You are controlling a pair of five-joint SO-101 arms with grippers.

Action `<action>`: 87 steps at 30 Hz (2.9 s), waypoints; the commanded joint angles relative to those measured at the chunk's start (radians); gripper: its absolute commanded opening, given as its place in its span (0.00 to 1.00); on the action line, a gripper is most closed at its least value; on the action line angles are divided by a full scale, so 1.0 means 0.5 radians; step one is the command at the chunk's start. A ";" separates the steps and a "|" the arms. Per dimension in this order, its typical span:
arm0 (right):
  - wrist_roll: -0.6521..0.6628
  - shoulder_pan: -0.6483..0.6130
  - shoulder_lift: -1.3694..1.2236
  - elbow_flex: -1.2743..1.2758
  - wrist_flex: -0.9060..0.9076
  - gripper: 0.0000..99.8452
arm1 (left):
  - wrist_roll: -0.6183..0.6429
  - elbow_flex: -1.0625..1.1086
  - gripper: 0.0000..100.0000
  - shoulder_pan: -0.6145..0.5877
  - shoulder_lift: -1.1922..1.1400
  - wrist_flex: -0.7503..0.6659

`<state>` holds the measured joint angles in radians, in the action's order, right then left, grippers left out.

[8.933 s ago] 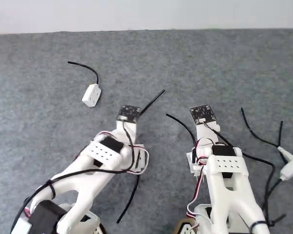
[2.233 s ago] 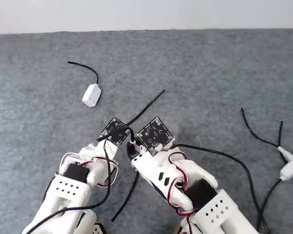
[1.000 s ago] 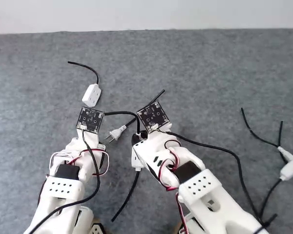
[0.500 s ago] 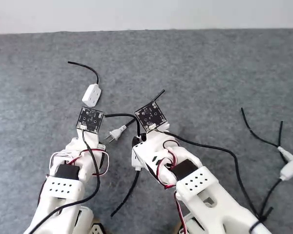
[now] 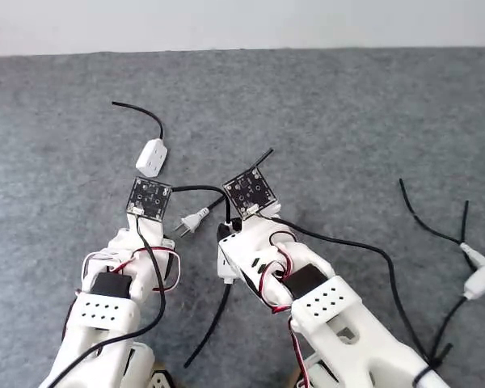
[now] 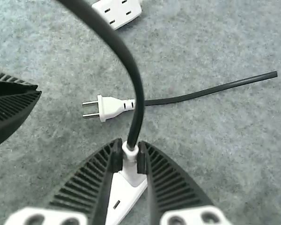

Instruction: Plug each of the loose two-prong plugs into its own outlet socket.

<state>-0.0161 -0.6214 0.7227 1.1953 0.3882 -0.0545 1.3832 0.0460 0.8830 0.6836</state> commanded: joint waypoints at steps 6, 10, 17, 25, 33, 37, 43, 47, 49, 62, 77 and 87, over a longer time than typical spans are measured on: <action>-0.012 0.011 -0.051 -0.071 -0.041 0.01 | 0.006 -0.002 0.01 -0.009 0.040 -0.034; 0.006 0.008 -0.164 -0.074 -0.130 0.01 | 0.006 -0.002 0.01 -0.009 0.040 -0.034; 0.034 -0.026 -0.195 -0.098 -0.121 0.01 | 0.006 -0.002 0.01 -0.009 0.040 -0.034; 0.043 -0.029 -0.210 -0.089 0.032 0.01 | 0.006 0.002 0.01 -0.009 0.040 -0.034; 0.126 -0.032 -0.216 -0.101 0.201 0.01 | 0.006 0.002 0.01 -0.009 0.040 -0.034; 0.132 -0.032 -0.219 -0.095 0.207 0.01 | 0.006 0.002 0.01 -0.009 0.040 -0.034; 0.190 -0.057 -0.394 -0.190 0.250 0.01 | 0.006 0.002 0.01 -0.012 0.040 -0.034; 0.193 -0.084 -0.508 -0.301 0.293 0.01 | 0.015 -0.011 0.01 -0.080 0.040 -0.040; 0.187 -0.087 -0.505 -0.322 0.311 0.05 | 0.012 -0.011 0.01 -0.083 0.040 -0.043; -0.120 -0.302 -0.508 -0.325 0.315 0.26 | 0.006 -0.011 0.02 -0.083 0.040 -0.043; -0.295 -0.293 -0.809 -0.494 0.361 0.26 | 0.021 -0.100 0.02 -0.236 0.037 -0.046; -0.359 -0.284 -1.386 -1.068 0.852 0.26 | 0.150 -0.121 0.02 -0.331 0.025 -0.104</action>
<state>-0.1849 -0.7748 0.0353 0.7288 0.7871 0.0115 1.3755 -0.1135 0.8830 0.6575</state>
